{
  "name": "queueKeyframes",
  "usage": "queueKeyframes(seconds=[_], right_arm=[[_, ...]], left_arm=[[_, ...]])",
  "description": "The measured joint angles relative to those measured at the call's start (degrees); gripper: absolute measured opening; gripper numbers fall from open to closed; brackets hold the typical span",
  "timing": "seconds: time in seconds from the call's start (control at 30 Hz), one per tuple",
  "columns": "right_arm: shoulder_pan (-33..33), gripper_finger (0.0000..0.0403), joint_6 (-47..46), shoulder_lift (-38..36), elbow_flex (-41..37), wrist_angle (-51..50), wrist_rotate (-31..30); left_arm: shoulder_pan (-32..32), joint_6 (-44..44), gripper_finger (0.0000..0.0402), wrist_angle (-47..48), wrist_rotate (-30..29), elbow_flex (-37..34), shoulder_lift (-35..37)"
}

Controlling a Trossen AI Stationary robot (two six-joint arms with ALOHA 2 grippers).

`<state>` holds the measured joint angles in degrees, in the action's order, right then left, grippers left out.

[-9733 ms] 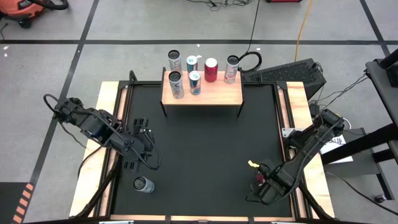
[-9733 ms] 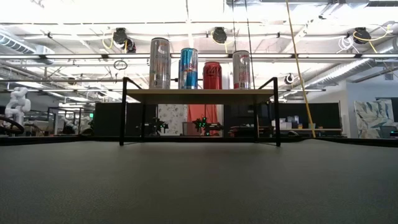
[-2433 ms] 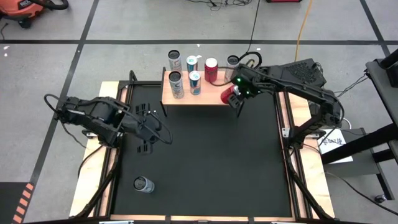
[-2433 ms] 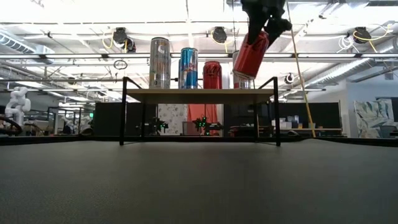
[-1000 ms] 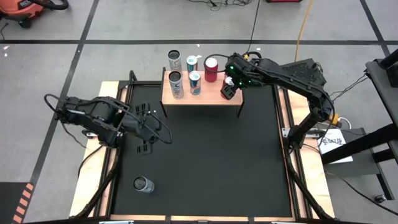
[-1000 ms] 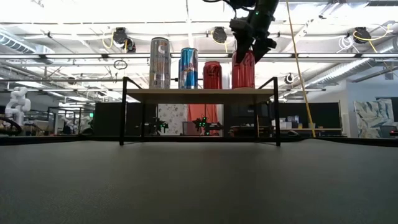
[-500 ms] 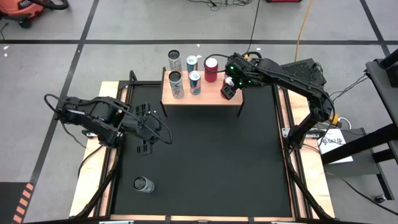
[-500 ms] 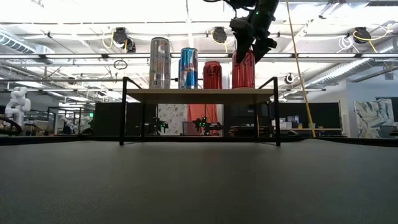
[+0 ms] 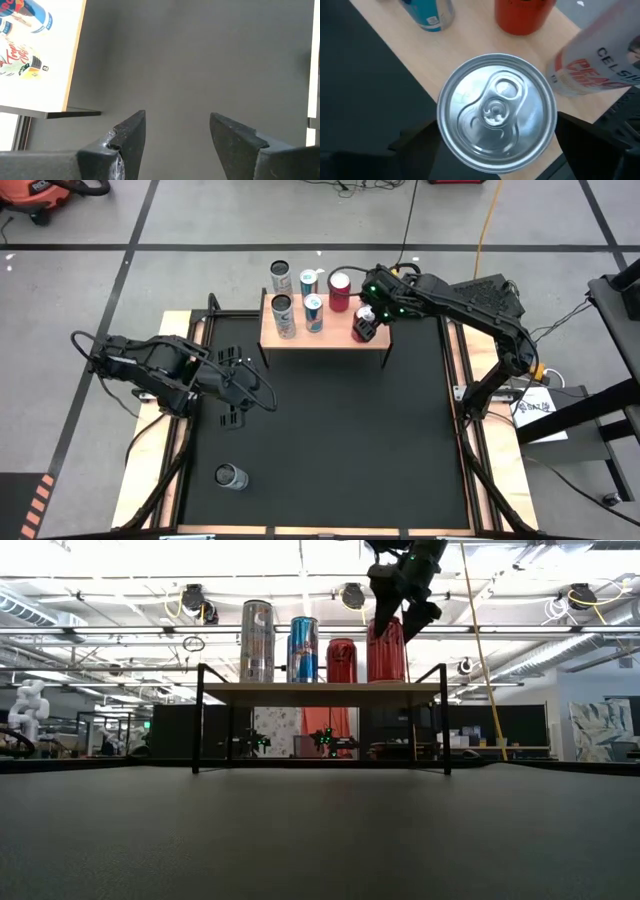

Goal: Place canned beverage on shelf
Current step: Put the red-black soda can on the shelf

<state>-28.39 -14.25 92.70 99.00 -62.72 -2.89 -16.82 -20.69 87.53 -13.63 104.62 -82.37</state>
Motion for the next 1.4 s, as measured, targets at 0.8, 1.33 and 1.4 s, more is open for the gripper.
queueKeyframes(seconds=[0.8,1.33,1.4], right_arm=[[0.3,0.0359,2.3,0.0,0.0,2.3,0.0],[0.4,0.0359,2.9,-0.8,0.0,1.3,0.2],[0.4,0.0359,2.9,-0.9,0.0,0.6,0.2]], left_arm=[[0.0,0.0,0.0216,0.0,0.0,0.0,0.0],[0.0,0.0,0.0216,0.0,0.0,0.0,0.0],[0.0,0.0,0.0216,0.0,0.0,0.0,0.0]])
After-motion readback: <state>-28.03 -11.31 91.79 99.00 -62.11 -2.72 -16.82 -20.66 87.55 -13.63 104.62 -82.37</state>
